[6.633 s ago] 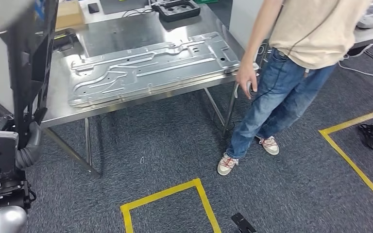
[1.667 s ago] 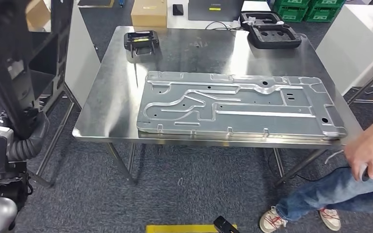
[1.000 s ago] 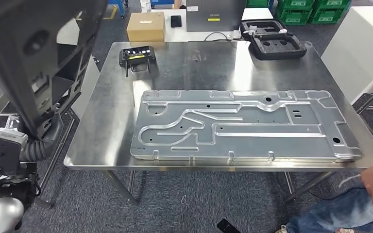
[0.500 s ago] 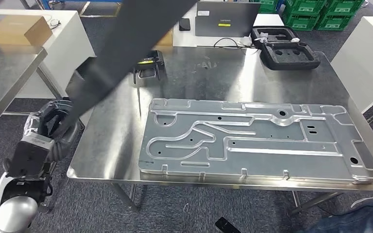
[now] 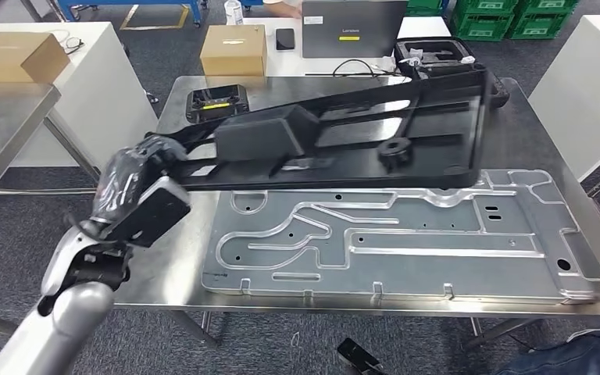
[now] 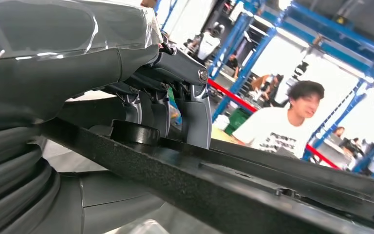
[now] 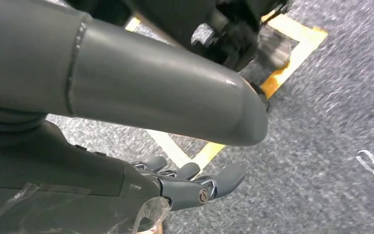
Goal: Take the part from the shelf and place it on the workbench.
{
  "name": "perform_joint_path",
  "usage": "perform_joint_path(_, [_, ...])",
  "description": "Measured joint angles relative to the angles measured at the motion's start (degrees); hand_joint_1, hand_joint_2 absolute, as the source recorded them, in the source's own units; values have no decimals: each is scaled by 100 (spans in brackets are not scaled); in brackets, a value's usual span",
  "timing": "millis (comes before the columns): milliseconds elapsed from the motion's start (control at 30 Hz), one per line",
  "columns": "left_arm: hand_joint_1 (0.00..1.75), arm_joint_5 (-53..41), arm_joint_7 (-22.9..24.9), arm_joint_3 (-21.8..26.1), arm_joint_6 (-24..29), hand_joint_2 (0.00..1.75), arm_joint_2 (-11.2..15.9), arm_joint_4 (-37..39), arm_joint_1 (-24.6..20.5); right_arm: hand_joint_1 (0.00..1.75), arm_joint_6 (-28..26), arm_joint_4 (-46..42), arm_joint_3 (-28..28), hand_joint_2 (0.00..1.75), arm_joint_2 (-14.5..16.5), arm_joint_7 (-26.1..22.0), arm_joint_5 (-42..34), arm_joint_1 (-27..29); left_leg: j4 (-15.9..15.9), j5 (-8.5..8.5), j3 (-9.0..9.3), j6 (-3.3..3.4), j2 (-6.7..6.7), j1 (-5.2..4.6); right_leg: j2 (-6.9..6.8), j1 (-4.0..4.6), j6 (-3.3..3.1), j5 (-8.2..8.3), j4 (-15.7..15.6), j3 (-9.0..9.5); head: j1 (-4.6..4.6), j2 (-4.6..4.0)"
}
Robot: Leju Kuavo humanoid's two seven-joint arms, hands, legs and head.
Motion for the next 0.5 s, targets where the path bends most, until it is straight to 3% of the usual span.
perform_joint_path(67, [175, -12, 82, -179, -174, 175, -164, 247, -308, 0, 48, 1, 25, 0, 78, 19, 54, -62, -453, 206, 156, 56, 3, -44, 5, -4, 39, 5, -5, -16, 1, 0])
perform_joint_path(233, [175, -300, 223, -625, -438, 175, -577, 1006, -943, 0, 129, 6, 105, 0, 268, 52, 153, -190, -485, 294, 170, 61, -2, -79, 19, -5, 37, 19, -3, -41, 5, 0])
perform_joint_path(500, [175, -484, 400, -1166, -763, 175, -1182, 2215, -1541, 0, 258, 8, 266, 0, 576, 97, 319, -331, -483, 289, 165, 108, -3, -105, 19, -25, 98, 35, -40, -29, 5, 0])
